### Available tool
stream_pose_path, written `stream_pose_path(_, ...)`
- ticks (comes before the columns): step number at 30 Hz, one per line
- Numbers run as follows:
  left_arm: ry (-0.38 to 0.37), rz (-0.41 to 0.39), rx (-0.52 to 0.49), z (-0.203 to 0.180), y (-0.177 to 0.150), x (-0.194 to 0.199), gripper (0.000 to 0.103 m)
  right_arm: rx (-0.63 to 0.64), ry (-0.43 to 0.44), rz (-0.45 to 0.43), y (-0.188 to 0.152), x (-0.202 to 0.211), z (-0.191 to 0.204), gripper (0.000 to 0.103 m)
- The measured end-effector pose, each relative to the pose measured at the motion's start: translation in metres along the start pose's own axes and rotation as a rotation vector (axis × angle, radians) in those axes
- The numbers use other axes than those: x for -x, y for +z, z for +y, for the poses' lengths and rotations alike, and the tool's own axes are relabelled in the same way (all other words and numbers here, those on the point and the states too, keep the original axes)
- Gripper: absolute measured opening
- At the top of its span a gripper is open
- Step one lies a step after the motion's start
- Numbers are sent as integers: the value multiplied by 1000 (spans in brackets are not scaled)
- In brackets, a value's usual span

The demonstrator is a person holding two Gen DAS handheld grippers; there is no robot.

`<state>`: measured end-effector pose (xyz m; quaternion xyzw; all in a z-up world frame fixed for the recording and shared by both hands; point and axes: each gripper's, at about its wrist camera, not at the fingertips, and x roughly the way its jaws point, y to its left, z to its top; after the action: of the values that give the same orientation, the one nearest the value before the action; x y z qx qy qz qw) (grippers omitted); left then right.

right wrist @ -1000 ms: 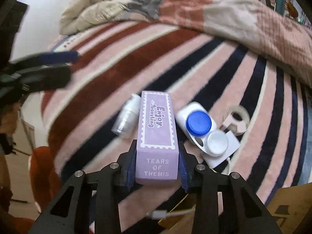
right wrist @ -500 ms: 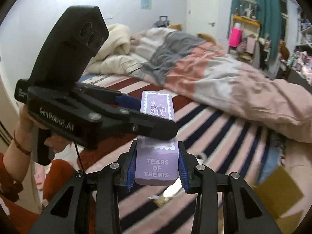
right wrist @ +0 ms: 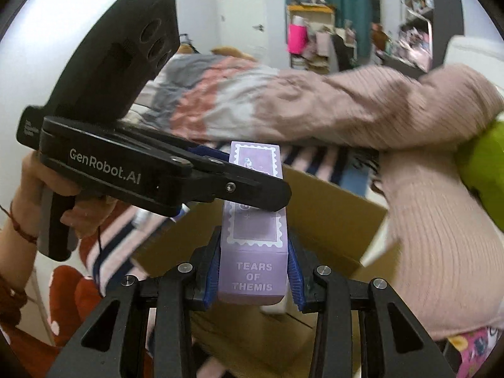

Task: Organize rigid objects
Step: 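Lower the lilac box into the cardboard box and release it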

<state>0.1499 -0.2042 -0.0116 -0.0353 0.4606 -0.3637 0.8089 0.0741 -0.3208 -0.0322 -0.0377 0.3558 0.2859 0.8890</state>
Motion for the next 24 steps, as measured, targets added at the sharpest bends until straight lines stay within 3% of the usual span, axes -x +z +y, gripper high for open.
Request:
stream_pose_path(3, 29, 44, -1, -3, 1, -18, 60, -20, -6, 43, -6, -7, -9, 32)
stream_pose_path(8, 96, 34, -23, -3, -7, -12, 73, -11, -44, 85, -9, -18, -10, 35)
stream_pose_path(13, 120, -27, -24, 0, -12, 22, 75, 4, -29, 63, -7, -15, 4, 57)
stream_pose_path(17, 167, -92, -26, 12, -22, 64, 75, 20, -12, 7, 1, -5, 22, 65)
stream_pose_path(19, 197, -119, -25, 22, -30, 82, 75, 40, -5, -44, 10, 1, 38, 85)
stream_pose_path(20, 227, -137, -25, 30, -37, 95, 75, 52, 2, -64, 14, 2, 45, 90)
stream_pose_path(24, 319, -178, -1, 64, -62, 129, 76, 99, 41, -99, 38, -6, 84, 93)
